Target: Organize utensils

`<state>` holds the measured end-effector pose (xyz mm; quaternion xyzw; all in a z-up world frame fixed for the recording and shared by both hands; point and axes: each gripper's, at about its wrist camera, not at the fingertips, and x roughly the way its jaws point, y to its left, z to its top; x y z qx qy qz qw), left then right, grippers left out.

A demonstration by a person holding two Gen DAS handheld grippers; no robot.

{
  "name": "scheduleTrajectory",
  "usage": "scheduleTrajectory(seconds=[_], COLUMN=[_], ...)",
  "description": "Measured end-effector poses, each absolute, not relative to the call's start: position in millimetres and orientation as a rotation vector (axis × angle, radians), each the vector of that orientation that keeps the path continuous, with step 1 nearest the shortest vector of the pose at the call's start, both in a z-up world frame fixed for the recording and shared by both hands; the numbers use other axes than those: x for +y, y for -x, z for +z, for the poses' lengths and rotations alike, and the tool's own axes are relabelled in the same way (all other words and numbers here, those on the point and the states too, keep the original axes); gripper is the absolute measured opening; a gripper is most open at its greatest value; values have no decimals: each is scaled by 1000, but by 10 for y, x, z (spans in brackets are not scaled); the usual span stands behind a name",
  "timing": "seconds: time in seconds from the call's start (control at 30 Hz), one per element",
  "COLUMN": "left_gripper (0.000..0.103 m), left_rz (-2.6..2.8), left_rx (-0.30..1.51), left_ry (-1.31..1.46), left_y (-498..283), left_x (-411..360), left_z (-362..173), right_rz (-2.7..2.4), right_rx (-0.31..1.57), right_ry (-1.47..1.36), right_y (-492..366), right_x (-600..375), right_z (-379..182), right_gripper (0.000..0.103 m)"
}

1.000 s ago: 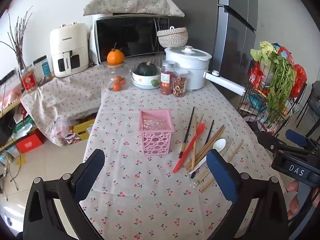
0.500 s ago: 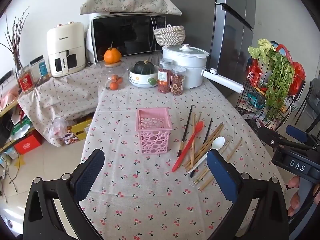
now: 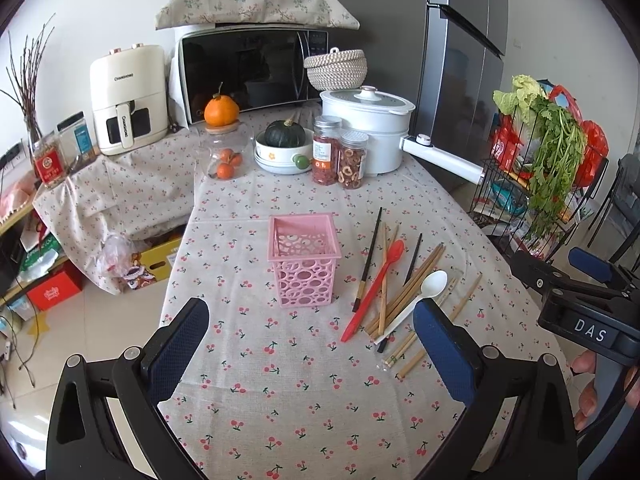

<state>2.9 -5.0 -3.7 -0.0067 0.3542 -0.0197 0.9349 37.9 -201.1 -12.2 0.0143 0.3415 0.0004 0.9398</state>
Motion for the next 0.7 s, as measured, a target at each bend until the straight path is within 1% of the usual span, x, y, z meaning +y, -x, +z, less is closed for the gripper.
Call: scheduleTrajectory(seconds=[0.7], left_gripper=[103], left_rz=[-33], left_rx=[721], left_ry=[17], left_y=[-22], left_x=[1], left_z=[-36], right_rz=[3], right_rx=[701], right_ry=[-32], right_y=[-378], right_x=[-2000], right_z=[-141], right_gripper=[103])
